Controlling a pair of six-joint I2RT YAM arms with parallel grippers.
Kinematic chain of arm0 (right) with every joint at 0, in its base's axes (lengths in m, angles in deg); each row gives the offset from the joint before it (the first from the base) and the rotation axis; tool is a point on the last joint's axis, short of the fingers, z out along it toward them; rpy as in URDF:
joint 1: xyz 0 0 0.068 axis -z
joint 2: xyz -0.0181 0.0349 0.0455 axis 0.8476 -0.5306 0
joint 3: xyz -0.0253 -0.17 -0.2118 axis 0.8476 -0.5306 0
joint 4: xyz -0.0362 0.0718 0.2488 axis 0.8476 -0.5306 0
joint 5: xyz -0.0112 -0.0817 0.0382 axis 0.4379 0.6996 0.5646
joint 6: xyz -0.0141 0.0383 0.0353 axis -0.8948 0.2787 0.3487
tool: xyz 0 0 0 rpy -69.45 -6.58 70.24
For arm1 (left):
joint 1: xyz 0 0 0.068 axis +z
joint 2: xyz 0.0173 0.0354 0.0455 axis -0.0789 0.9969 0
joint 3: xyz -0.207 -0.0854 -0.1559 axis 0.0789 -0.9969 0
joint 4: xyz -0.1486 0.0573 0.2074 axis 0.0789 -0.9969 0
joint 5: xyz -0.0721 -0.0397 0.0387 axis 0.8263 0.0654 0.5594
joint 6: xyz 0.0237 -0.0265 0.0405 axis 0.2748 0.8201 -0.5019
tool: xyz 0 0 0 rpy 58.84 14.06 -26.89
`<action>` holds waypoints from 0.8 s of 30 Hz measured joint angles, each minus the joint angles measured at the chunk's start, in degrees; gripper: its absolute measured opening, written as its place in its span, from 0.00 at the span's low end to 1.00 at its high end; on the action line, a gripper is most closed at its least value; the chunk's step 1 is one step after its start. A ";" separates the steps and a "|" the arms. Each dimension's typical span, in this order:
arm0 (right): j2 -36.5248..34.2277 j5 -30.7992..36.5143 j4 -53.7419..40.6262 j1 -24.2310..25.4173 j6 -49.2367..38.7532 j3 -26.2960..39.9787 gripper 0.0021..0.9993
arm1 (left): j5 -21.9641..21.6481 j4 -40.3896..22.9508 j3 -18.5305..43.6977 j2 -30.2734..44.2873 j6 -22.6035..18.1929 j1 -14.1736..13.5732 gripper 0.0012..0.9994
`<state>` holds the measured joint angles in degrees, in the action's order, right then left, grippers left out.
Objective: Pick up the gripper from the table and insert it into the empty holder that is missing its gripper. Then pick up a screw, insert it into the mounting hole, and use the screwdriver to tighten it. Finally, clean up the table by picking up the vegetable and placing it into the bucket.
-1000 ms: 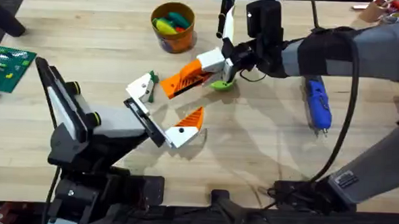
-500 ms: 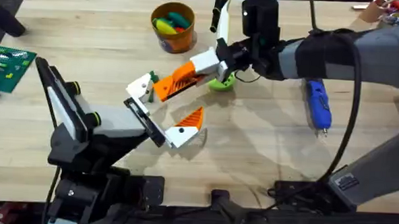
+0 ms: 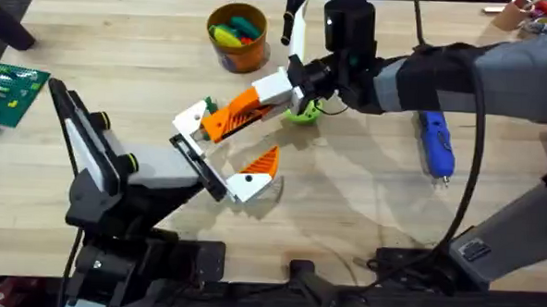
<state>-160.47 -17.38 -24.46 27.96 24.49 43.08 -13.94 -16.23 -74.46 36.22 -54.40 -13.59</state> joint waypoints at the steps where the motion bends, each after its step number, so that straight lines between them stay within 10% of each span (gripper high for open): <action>1: 0.00 0.07 -0.01 -0.06 0.49 0.00 0.02 | -0.01 0.00 0.00 0.00 0.00 0.00 0.99; 24: -1.74 1.08 4.59 -0.35 8.65 -0.07 0.02 | -0.02 0.04 0.00 0.00 0.01 0.00 0.99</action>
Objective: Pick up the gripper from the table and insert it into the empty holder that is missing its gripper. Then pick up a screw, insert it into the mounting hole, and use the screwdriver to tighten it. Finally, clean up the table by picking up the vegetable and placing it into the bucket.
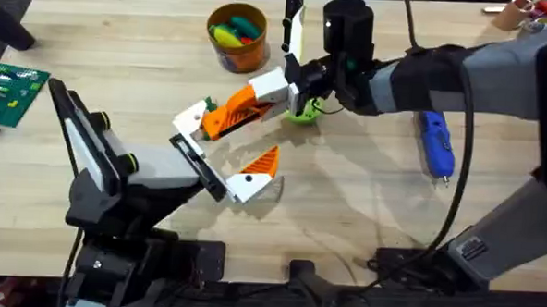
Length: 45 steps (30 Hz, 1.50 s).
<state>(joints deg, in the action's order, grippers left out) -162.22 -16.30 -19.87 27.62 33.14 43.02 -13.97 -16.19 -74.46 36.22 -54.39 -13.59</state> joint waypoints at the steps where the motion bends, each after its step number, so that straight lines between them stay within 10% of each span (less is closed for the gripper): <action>1: -0.17 0.03 0.10 -0.10 0.42 0.00 0.02 | -0.01 -0.04 0.00 0.00 0.11 0.00 0.99; 45: -8.09 -3.48 0.86 -2.65 4.58 8.97 0.02 | -0.02 -0.08 0.00 0.00 1.26 0.00 0.99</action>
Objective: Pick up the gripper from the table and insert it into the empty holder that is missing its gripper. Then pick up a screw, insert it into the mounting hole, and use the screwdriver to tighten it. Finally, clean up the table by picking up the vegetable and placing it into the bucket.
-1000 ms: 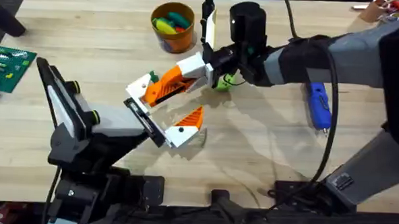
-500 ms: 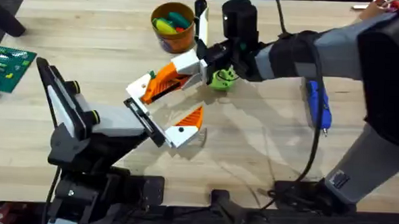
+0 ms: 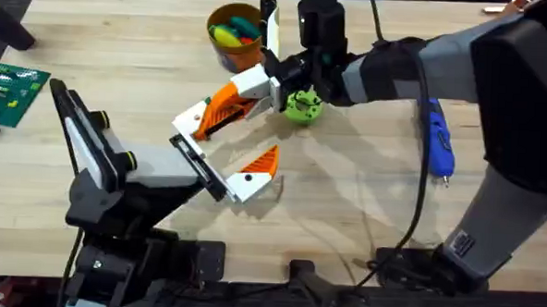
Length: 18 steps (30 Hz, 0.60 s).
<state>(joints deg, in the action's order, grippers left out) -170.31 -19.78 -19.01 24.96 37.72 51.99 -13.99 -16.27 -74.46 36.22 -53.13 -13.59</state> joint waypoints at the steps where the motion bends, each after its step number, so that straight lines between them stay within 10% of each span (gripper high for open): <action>1: -0.30 -0.28 0.01 -0.01 0.00 0.33 0.02 | 0.01 0.00 0.00 0.00 0.01 0.00 0.99; 18: -4.00 -2.18 -0.03 -1.14 1.39 5.60 0.02 | -1.54 0.09 0.00 0.00 -0.02 0.37 0.99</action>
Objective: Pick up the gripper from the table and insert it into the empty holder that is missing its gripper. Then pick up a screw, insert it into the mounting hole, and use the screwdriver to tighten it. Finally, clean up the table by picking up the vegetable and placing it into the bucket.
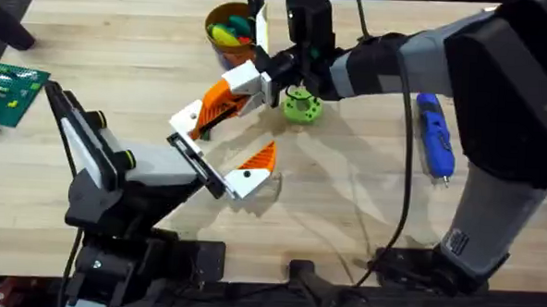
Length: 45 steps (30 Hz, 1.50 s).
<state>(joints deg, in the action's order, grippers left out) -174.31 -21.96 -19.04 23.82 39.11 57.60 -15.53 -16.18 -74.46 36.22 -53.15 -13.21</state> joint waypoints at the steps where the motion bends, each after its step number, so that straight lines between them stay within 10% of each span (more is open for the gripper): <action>1: 0.00 -0.01 0.00 0.00 0.04 0.01 0.02 | 0.00 0.00 0.00 0.00 0.00 0.00 0.99; 29: 0.00 -0.09 -0.02 0.00 0.14 0.02 0.02 | 0.01 0.00 0.00 0.02 -0.01 0.00 0.99; 37: -0.09 0.10 -0.01 -1.00 0.30 0.02 0.96 | 0.68 0.02 0.00 0.00 -0.39 -0.13 0.99; 45: -0.09 0.12 -0.04 -1.60 0.78 0.02 1.00 | 0.74 0.01 0.00 0.00 -0.39 -0.13 0.99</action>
<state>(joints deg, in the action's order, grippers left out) -174.40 -21.84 -19.08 22.23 39.89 57.62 -14.78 -16.18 -74.46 36.22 -53.54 -13.35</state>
